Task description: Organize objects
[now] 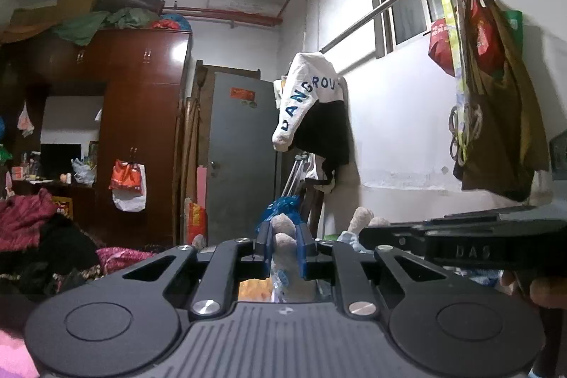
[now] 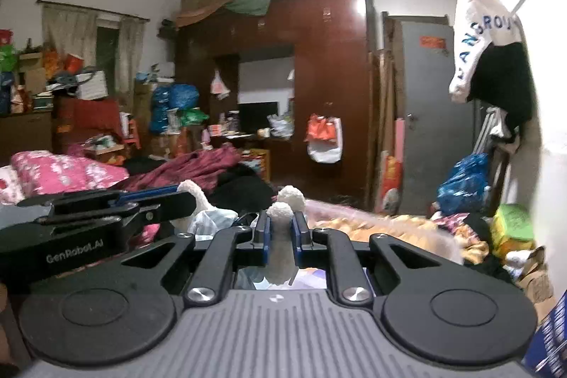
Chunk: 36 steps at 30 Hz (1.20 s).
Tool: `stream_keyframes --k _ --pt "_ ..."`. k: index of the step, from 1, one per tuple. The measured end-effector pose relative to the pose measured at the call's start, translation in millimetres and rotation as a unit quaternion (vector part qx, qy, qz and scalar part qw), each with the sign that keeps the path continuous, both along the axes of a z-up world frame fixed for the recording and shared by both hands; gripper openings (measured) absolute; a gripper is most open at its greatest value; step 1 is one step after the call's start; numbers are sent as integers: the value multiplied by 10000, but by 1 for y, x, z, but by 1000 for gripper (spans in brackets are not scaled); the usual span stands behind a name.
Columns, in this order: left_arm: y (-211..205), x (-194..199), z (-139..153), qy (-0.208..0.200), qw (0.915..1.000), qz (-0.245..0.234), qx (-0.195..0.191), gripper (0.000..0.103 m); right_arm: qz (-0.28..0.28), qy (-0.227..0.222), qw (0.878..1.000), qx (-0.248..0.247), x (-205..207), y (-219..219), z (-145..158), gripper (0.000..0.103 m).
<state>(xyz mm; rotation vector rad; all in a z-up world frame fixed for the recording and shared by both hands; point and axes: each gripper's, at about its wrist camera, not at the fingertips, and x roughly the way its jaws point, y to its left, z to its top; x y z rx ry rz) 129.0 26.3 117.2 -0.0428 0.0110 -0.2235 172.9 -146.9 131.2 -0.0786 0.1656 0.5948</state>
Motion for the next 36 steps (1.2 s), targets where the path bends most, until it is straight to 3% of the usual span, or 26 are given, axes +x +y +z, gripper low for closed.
stream_keyframes --k 5,12,15,20,23,25,28,29,30,31,33,36 --pt "-18 64 23 243 9997 1 34 17 -479 -13 9988 -123 44 4 14 14" --pt "-15 149 9 1061 9934 404 172 16 -664 653 9956 -105 111 22 -19 14" --pt "-11 162 -6 1231 9898 596 401 16 -679 944 9931 -143 128 36 -38 14" --pt "-5 169 -16 1382 9867 741 430 17 -723 1071 9906 -447 132 46 -46 14" --pt "-5 171 -20 1470 9834 898 572 24 -785 1195 9880 -587 134 43 -47 16" --pt "-7 169 -16 1342 9828 1099 641 58 -874 1251 9862 -637 136 38 -46 36" --pt "-4 140 -12 794 9869 1247 639 87 -980 1235 9862 -498 131 28 -43 50" --pt "-2 130 -11 667 9882 1241 599 89 -1060 1144 9864 -527 124 22 -41 52" --pt "1 116 -10 602 9900 1164 523 91 -1120 1012 9871 -532 117 15 -38 60" --pt "5 102 -10 540 9924 1023 425 94 -1156 887 9881 -482 108 6 -36 78" --pt "12 71 -15 517 9949 824 273 102 -1115 700 9911 -196 82 -20 -35 102" --pt "15 32 -35 609 9960 617 228 103 -928 648 9934 211 36 -67 -47 103"
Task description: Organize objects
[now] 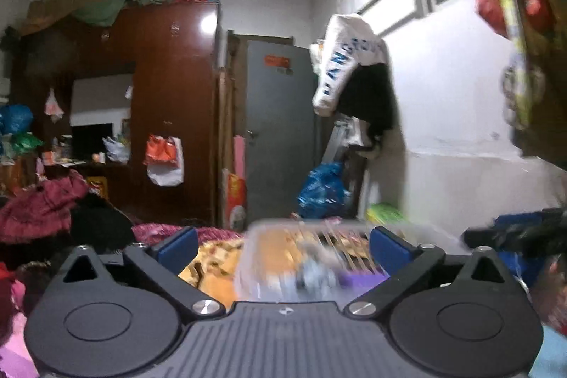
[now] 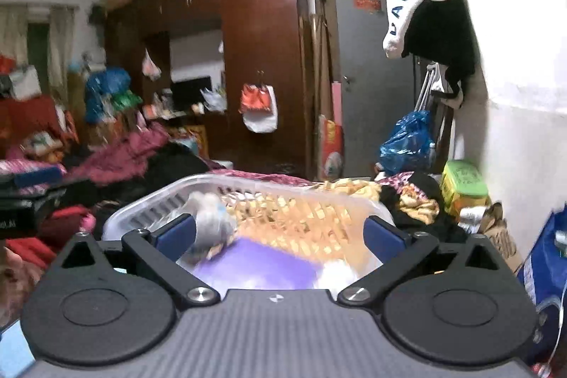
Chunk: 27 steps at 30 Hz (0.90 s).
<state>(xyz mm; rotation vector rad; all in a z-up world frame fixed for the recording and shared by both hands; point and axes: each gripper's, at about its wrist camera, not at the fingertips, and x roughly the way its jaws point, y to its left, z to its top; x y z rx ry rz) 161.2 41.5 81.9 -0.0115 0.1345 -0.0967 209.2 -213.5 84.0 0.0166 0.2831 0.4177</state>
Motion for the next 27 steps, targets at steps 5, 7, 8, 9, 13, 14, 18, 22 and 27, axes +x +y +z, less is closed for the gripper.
stream_keyframes --k 5,7,8,9,13,14,18,22,27 --pt "-4 -14 -41 578 9982 -151 -40 103 35 428 9982 411 -52 -55 -41 103" --pt "-6 -5 -50 771 9968 -213 -37 103 -21 492 9971 587 -74 -70 -61 103" --pt "-6 -2 -54 853 9961 -231 -5 103 -12 534 9968 599 -75 -74 -64 103" --pt "-10 3 -58 957 9951 -238 68 103 42 612 9970 471 -83 -73 -71 103" --pt "-23 18 -75 1315 9904 -294 321 103 174 573 9982 46 -94 -59 -82 103" --pt "-25 20 -78 1354 9898 -295 320 103 265 609 9977 90 -97 -58 -85 103" --pt "-32 28 -88 1506 9876 -247 366 103 403 765 9961 187 -106 -49 -99 101" --pt "-40 40 -92 1641 9854 -153 434 103 358 689 9970 71 -110 -45 -106 93" --pt "-46 46 -93 1784 9825 -91 521 103 358 701 9969 62 -110 -44 -113 83"
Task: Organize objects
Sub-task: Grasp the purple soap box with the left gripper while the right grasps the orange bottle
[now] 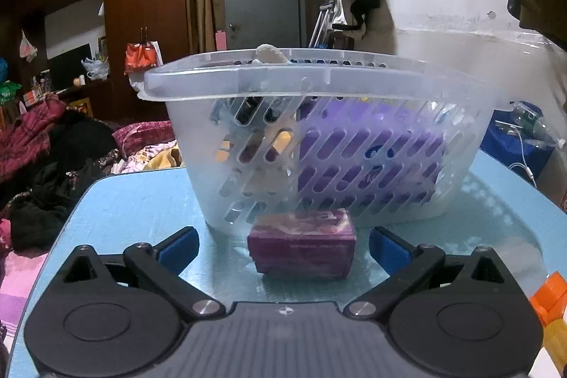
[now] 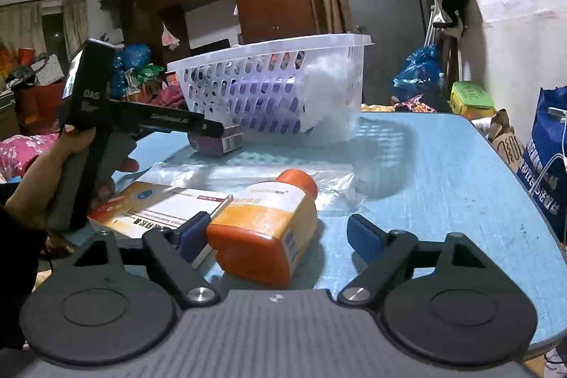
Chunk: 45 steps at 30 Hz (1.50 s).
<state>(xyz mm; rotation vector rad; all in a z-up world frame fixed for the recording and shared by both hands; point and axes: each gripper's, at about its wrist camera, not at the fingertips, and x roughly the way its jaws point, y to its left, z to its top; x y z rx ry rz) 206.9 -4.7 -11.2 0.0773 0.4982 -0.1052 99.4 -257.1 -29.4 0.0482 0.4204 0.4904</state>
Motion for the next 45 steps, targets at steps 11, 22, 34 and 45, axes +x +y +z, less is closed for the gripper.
stream_keyframes --k 11,22,34,45 --pt "-22 3 -3 139 9993 43 332 100 -11 -100 9995 -309 0 8 -7 68" --pt "-17 -1 2 31 9995 69 306 71 -14 -274 9977 -627 0 10 -6 63" --pt "2 -29 10 -501 9987 -25 -100 71 -55 -644 9957 -657 -2 -2 6 58" --pt "15 -49 21 -773 9961 -177 -376 71 -171 -779 9960 -397 3 -20 22 57"
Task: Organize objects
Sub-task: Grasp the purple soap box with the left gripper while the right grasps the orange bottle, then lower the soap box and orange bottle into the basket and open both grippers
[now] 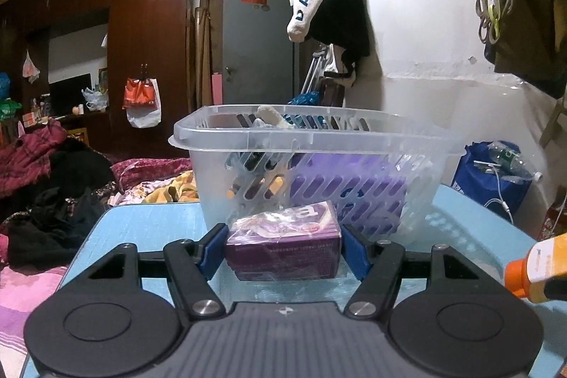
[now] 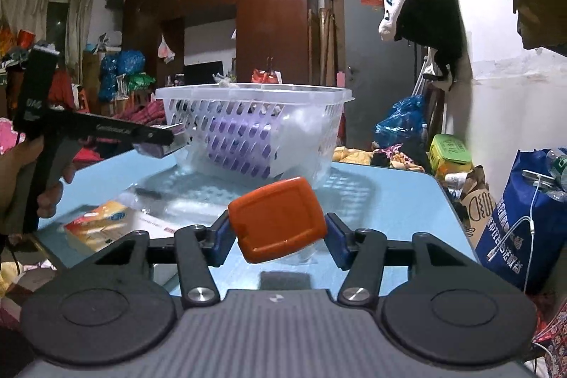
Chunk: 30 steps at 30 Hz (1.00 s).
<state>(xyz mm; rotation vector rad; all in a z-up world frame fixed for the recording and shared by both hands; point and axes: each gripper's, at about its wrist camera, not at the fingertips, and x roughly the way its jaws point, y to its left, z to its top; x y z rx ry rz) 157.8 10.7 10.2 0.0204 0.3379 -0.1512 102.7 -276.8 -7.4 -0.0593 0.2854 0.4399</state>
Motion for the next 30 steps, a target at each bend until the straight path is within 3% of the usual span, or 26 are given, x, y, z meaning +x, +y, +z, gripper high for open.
stream_keyframes --k 4,8,12,16,23,30 --pt "7 -8 11 -155 9997 -66 -179 71 40 -58 9998 204 4 -4 11 57" --pt "9 -13 42 -456 9987 -129 -193 71 67 -451 9979 463 10 -6 47 57" --pt "8 14 86 -526 9983 -113 -234 71 93 -772 9954 555 43 8 89 57" --pt "-2 57 111 -390 9992 -15 -102 71 107 -785 9958 451 97 33 113 57" --pt "13 139 95 396 9983 275 -326 71 -136 -465 9988 -9 175 66 101 57" --pt "30 155 77 656 9947 441 -650 71 -381 -108 9992 4 203 65 89 57"
